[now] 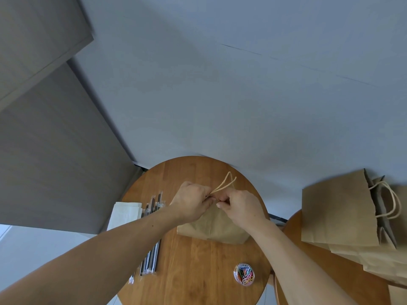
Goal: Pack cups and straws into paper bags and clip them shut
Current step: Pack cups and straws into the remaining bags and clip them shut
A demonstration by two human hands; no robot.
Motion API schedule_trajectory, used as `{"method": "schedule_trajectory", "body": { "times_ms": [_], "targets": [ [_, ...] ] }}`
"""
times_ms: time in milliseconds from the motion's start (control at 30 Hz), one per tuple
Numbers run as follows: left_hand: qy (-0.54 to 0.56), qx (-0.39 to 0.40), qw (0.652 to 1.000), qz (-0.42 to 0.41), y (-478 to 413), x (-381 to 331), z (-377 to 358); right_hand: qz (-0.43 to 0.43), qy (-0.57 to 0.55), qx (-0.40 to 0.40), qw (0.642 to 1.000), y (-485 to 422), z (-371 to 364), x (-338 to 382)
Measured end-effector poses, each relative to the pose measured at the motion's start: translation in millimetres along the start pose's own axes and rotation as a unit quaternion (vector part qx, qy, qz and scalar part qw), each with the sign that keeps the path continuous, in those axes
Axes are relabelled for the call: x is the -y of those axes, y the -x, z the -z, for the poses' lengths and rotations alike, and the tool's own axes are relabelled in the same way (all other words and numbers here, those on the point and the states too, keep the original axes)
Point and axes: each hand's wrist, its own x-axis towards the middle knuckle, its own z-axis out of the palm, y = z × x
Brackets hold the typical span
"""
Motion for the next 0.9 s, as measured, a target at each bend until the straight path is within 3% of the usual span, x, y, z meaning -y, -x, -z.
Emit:
{"method": "schedule_trajectory", "body": {
  "times_ms": [167,267,333,367,500,600,767,900],
  "targets": [
    [-0.009,0.033,0.999,-0.003,-1,-3,10,0.018,-0.005,0.009,1.000,5,3,-1],
    [0.010,0.061,0.998,-0.009,-1,0,22,0.053,-0.083,-0.109,0.989,23,8,-12],
    [0.055,0.076,0.996,0.011,2,7,26,0.053,-0.073,-0.198,0.976,38,13,-23],
    [0.084,0.080,0.993,0.025,4,11,26,0.035,-0.070,-0.206,0.975,45,15,-30],
    [0.130,0.087,0.983,0.096,23,35,24,-0.065,-0.070,-0.056,0.994,65,11,-55],
    [0.135,0.092,0.975,0.152,39,50,19,-0.108,-0.154,0.029,0.982,70,3,-68],
    [0.178,0.061,0.966,0.178,49,49,10,-0.158,-0.228,0.030,0.960,62,-15,-72],
    [0.204,0.020,0.962,0.178,55,40,18,-0.146,-0.228,-0.035,0.962,58,-11,-64]
  ]
}}
